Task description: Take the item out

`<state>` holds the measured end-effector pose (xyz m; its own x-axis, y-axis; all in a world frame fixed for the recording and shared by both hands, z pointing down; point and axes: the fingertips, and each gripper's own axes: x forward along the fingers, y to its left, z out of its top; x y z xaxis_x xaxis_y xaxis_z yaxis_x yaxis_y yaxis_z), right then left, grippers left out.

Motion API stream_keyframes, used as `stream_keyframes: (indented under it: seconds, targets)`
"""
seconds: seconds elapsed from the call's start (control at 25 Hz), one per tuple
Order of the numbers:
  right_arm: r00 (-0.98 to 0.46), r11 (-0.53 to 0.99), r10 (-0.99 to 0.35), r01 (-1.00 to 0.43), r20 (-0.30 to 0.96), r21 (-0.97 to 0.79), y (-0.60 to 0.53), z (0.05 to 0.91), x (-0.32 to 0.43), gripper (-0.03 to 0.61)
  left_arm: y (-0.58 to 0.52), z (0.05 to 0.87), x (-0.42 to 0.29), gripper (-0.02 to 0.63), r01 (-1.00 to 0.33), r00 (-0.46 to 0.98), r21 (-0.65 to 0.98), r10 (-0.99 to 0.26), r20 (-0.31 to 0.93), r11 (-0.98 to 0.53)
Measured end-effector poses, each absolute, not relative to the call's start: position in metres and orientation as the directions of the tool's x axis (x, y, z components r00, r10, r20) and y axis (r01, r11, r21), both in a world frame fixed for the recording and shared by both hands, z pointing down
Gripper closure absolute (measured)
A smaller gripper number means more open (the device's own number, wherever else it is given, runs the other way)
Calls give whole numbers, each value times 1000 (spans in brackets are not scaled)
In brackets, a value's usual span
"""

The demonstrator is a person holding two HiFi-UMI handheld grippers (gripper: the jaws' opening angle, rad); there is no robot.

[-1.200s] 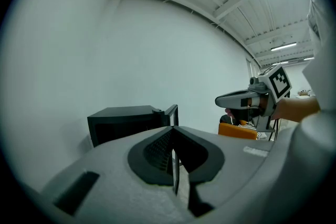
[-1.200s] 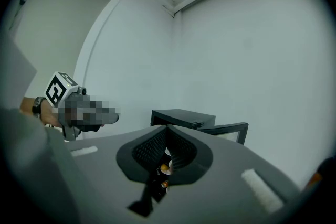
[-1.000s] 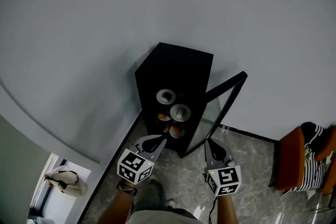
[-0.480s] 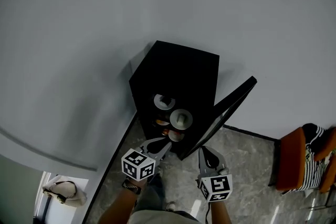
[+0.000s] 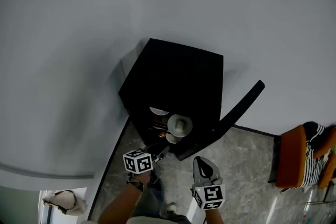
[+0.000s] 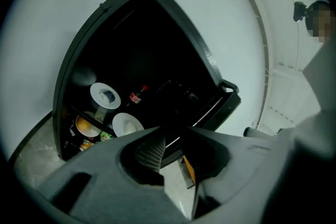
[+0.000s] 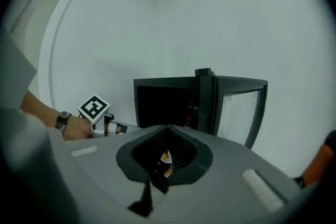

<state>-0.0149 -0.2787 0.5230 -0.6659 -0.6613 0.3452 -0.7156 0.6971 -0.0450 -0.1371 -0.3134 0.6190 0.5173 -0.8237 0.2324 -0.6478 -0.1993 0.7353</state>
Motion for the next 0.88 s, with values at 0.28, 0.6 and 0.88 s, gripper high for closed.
stream_keyframes:
  seconds: [0.28,0.6,0.88]
  targets:
    - [-614,647,-668,-758,422,-79,-293,549,-19,571,-344,675,-136,518,-597,548,792,-785,289,-125]
    - [-602,643,-668,-763,438,-68,-305,556,-24,571,-384,732,-135,494,-398,546,917,-801,247,11]
    - [-635,683,-629,-727,449,-72,-302,564,-44,571,-400,788,-131,459,-350,504,923,-798,331,162]
